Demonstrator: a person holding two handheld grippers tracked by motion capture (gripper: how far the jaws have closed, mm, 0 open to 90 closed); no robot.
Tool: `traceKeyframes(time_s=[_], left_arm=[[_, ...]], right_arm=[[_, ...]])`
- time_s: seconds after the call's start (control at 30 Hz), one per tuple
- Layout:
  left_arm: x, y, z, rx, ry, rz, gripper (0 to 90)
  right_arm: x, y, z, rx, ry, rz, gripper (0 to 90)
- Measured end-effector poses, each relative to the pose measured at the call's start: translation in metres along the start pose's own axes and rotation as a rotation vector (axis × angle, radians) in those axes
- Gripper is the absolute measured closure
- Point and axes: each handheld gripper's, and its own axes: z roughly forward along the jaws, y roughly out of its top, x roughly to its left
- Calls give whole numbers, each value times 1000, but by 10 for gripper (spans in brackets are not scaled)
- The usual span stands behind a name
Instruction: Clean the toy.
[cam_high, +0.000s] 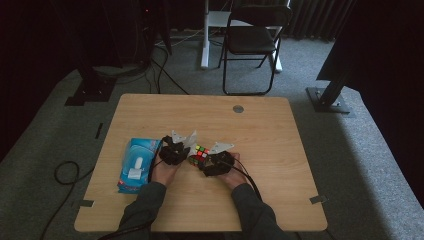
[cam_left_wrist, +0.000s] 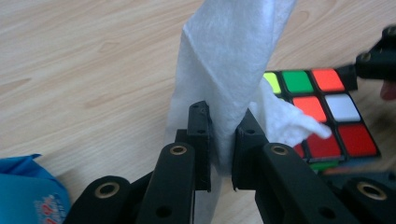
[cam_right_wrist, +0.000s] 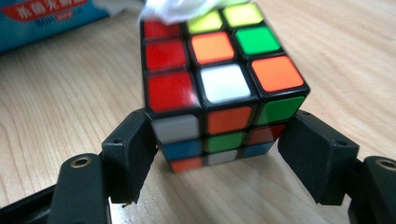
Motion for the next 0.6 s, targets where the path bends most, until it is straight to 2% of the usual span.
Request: traceKeyframes(time_s=[0.43,0.53,0.6], left_arm=[[-11,-13,-1,-14,-45,-31,808],[-16,-14,1,-11,-47,-20,807],[-17,-16,2,-7,-50,-18,807]], right_arm=[[-6,7,-21,-92,20,43,246],[-8,9,-25,-113,15,50,244],[-9,10,-26,-104,10,55,245]])
